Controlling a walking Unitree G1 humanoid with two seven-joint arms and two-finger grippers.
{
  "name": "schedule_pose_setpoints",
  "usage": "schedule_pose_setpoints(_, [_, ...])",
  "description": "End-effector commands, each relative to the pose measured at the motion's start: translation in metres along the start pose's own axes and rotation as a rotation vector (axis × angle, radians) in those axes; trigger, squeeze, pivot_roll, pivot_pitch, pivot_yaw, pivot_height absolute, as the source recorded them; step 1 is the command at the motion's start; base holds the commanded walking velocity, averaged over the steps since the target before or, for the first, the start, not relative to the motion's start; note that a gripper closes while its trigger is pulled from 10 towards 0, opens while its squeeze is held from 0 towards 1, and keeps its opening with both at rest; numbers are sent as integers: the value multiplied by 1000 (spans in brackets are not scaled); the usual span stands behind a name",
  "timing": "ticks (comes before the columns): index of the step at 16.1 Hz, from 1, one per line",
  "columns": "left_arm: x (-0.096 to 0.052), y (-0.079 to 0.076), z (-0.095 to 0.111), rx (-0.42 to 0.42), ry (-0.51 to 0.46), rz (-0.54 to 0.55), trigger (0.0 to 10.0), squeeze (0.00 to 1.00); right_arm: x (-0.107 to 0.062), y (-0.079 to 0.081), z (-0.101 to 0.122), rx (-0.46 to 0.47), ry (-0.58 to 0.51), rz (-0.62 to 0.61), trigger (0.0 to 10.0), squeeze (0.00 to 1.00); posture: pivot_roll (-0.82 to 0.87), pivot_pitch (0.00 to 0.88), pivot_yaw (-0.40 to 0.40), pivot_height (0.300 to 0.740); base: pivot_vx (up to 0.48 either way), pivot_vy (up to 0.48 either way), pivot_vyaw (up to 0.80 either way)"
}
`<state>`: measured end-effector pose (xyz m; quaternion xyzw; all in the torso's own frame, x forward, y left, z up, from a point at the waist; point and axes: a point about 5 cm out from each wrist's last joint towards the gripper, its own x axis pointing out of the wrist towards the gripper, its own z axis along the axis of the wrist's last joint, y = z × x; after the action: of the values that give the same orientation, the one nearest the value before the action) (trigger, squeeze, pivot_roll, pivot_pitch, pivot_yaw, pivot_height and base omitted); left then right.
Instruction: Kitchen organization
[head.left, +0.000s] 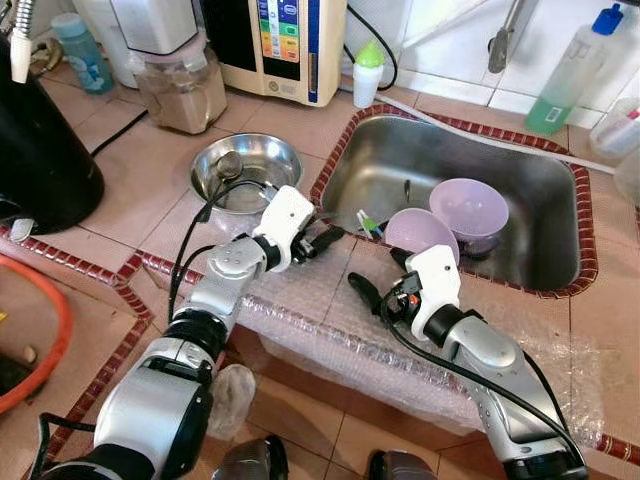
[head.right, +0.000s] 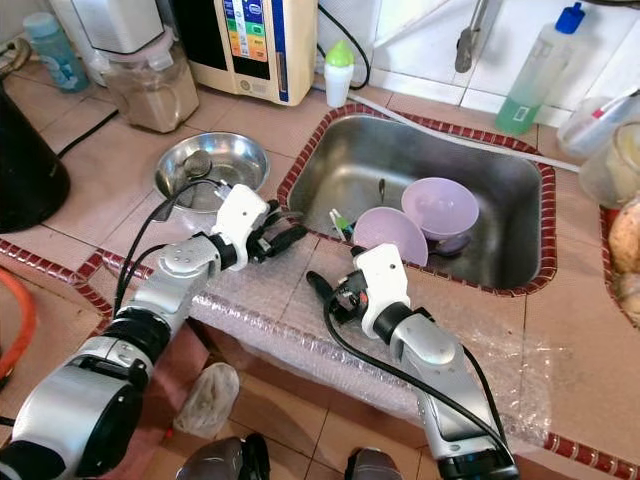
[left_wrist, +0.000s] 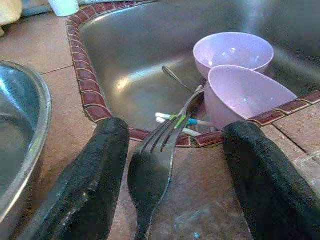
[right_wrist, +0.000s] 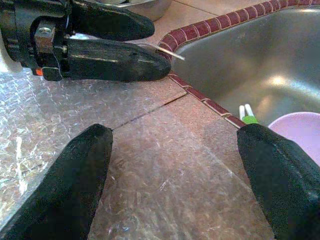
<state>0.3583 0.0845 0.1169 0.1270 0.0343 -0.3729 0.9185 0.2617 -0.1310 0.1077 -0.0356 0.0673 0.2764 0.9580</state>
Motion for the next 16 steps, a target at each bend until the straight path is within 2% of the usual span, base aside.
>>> schedule_pose_setpoints(1, [-8, 4, -12, -6, 46, 19, 0, 490, -2, 0, 2, -11, 2, -1, 10000, 0, -123, 117, 38, 740, 0, 0, 0])
schedule_pose_setpoints(2, [-11, 3, -17, -11, 52, 19, 0, 0, -1, -1, 2, -12, 4, 0, 10000, 0, -123, 117, 38, 740, 0, 0, 0])
schedule_pose_setpoints(8, [-18, 6, -23, -6, 58, 45, 0, 0, 2, 0, 2, -12, 5, 11, 10000, 0, -105, 109, 25, 740, 0, 0, 0])
schedule_pose_setpoints(11, [-21, 12, -18, -3, 5, 116, 0, 0, 4, 3, 6, 8, -30, 33, 10000, 0, -95, 101, 18, 740, 0, 0, 0])
schedule_pose_setpoints(13, [-23, 13, -12, -4, -57, 163, 0, 0, 9, 4, 19, 29, -106, 53, 10000, 0, -83, 94, 12, 740, 0, 0, 0])
schedule_pose_setpoints(16, [-26, 11, -12, -14, -90, 193, 0, 0, 17, -2, 25, 13, -134, 19, 10000, 0, -66, 79, 3, 740, 0, 0, 0])
